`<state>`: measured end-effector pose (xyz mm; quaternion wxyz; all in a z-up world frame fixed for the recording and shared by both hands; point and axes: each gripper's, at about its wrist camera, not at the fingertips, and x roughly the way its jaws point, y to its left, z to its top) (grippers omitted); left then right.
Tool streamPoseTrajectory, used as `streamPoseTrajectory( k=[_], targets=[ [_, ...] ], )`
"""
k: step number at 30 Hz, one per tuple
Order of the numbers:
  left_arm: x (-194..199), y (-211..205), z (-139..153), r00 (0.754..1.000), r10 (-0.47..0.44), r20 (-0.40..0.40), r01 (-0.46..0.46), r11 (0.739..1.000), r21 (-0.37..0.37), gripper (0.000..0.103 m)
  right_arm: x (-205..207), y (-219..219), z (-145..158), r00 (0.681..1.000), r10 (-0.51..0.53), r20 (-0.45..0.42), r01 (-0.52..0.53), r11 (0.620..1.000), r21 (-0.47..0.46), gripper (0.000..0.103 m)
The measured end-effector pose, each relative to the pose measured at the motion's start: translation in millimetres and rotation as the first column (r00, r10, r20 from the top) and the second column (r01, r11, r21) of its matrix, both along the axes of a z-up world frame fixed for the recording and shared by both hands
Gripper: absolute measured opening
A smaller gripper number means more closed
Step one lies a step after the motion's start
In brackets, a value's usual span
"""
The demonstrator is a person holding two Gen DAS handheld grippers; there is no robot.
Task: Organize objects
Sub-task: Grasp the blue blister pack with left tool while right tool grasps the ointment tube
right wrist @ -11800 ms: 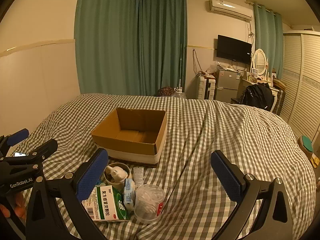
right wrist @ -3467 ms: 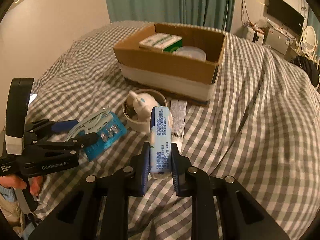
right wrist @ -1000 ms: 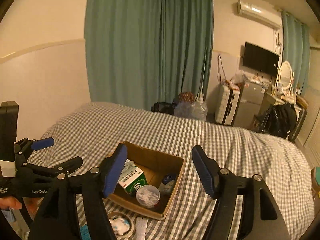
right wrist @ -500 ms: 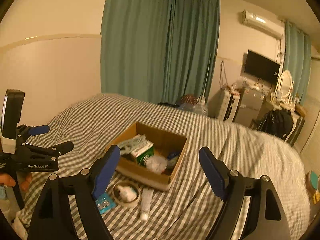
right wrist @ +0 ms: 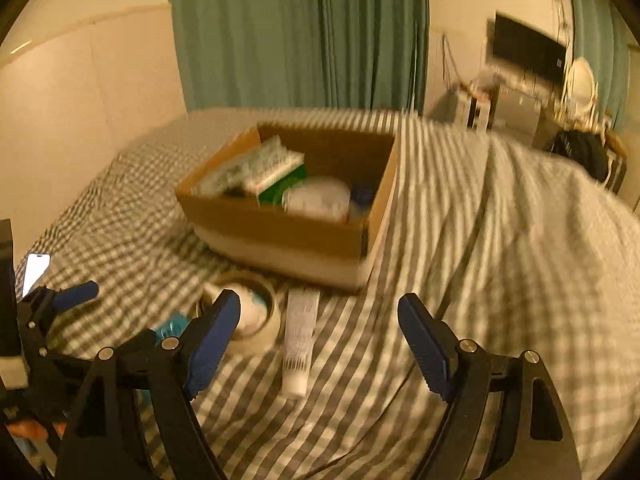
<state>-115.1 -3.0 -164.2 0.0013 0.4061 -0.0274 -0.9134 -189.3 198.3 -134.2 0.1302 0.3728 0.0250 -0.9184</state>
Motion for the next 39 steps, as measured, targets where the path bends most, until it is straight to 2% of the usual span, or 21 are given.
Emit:
streamPoseTrajectory(
  k=[2,6,9,11,16,18,19,25,28,30,32,34,35,36,39],
  targets=[
    [-2.0,3.9,-13.7,0.999,-0.016,0.039,0.017,1.0,-0.018,0.103,-2.3,-3.0,-10.2,1.0,0.003,0.022,-0.003,1.0,0.017,0.081],
    [-11.0,4.6,-35.8,0.99,-0.041,0.136,0.043,0.999,-0.009,0.103,-3.6,-2.6,-15.5,0.999,0.004,0.044,-0.004,1.0,0.0,0.081],
    [-18.9,0.0,-51.6,0.976,-0.043,0.211,0.039,0.999,0.021,0.103,-3.4,1.9,-17.4,0.999,-0.012,0.049,0.012,1.0,-0.009,0.081],
    [-22.1,-3.5,-54.9,0.972,-0.039,0.231,0.029,0.999,0.046,0.103,-4.1,3.6,-19.0,0.998,-0.021,0.052,0.021,1.0,-0.012,0.081],
    [-18.3,-2.5,-55.9,0.972,-0.044,0.229,0.033,0.998,0.051,0.102,-4.5,4.3,-21.4,0.998,-0.028,0.062,0.028,1.0,0.001,0.081],
    [-13.7,-3.4,-52.0,0.974,-0.057,0.22,0.042,0.996,0.073,0.092,-5.5,3.7,-23.3,0.997,-0.029,0.066,0.028,1.0,0.006,0.081],
    [-10.8,-4.1,-49.5,0.975,-0.067,0.213,0.048,0.995,0.092,0.079,-6.2,3.5,-24.8,0.997,-0.031,0.071,0.03,0.999,0.014,0.081],
    [-0.9,-8.3,-33.9,0.985,-0.033,0.169,0.011,0.992,0.127,0.073,-16.1,-3.8,-40.3,0.991,-0.034,0.129,0.025,0.998,0.066,0.08],
    [1.2,-18.7,-24.6,0.991,0.0,0.135,-0.022,0.988,0.156,0.073,-23.7,-11.1,-48.8,0.987,-0.017,0.162,0.005,0.997,0.075,0.071],
    [1.9,-23.2,-22.5,0.991,0.01,0.131,-0.033,0.984,0.173,0.073,-30.5,-18.1,-54.6,0.984,0.001,0.181,-0.017,0.996,0.086,0.061],
    [3.7,-25.9,-21.9,0.992,0.012,0.129,-0.035,0.983,0.181,0.073,-38.0,-26.1,-61.0,0.981,0.008,0.196,-0.032,0.993,0.118,0.056],
    [-0.7,-29.1,-22.4,0.992,0.01,0.129,-0.034,0.982,0.184,0.073,-44.6,-32.3,-67.6,0.976,0.016,0.219,-0.047,0.989,0.141,0.045],
    [-0.2,-28.9,-22.5,0.992,0.011,0.129,-0.035,0.982,0.185,0.073,-46.9,-34.4,-70.7,0.973,0.02,0.231,-0.055,0.988,0.146,0.034],
    [0.4,-28.7,-22.7,0.992,0.011,0.129,-0.035,0.982,0.187,0.073,-47.9,-35.7,-72.7,0.971,0.024,0.238,-0.061,0.987,0.148,0.028],
    [1.3,-28.2,-22.9,0.992,0.011,0.128,-0.036,0.98,0.195,0.073,-44.1,-35.9,-71.4,0.973,0.032,0.229,-0.066,0.987,0.145,0.026]
  ],
)
